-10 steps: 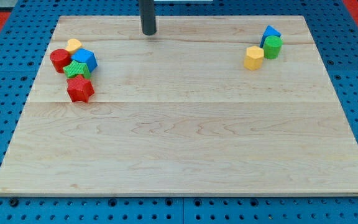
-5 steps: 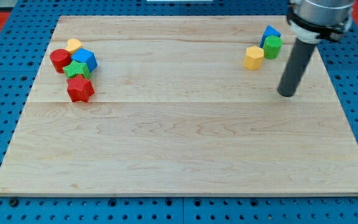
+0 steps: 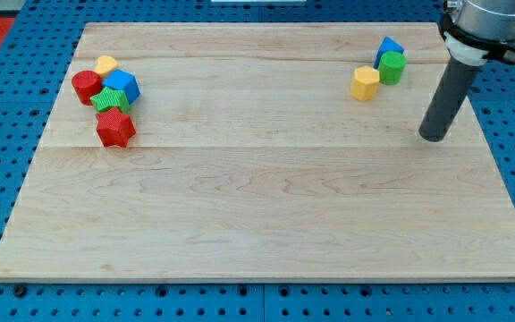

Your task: Move yellow hexagon right to the green star

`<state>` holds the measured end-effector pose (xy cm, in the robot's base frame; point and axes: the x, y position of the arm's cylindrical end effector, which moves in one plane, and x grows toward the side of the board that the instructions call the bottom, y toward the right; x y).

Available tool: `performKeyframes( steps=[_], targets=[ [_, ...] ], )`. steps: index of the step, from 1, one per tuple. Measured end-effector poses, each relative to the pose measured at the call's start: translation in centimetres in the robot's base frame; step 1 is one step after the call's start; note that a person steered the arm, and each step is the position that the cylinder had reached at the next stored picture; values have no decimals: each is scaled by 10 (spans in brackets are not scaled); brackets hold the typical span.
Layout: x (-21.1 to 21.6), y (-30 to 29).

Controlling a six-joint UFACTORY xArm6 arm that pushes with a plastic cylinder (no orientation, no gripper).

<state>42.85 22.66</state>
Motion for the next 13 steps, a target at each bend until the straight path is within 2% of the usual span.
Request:
performKeyframes(
  steps=[3, 5, 6, 7, 8, 10, 11, 12, 13],
  targets=[
    [-1, 0],
    [-67, -1],
    [-87, -12],
    [-87, -76],
    [-111, -84],
    [-116, -222],
    [-127, -250],
    [-158, -234],
    [-150, -271]
  ],
)
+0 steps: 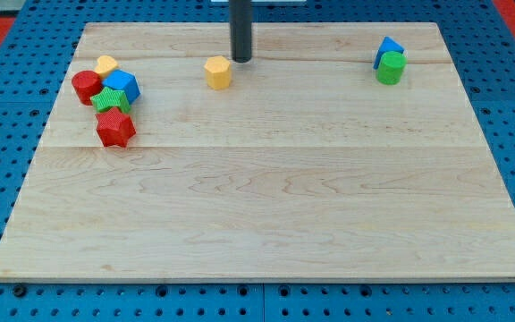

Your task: Move yellow hexagon right to the green star

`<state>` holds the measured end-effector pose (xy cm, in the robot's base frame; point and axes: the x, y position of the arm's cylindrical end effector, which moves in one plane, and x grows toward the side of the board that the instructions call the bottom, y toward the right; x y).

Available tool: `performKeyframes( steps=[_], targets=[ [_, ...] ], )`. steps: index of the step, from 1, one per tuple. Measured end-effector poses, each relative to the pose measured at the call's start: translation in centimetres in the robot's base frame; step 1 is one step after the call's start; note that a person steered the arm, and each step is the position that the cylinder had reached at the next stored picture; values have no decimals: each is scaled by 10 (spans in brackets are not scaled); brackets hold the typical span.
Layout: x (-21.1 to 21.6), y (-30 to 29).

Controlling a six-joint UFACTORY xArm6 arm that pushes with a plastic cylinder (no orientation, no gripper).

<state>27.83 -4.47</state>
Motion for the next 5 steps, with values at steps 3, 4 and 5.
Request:
performKeyframes(
  steps=[3, 4, 5],
  targets=[
    [40, -74],
    [39, -43],
    [37, -13]
  ],
)
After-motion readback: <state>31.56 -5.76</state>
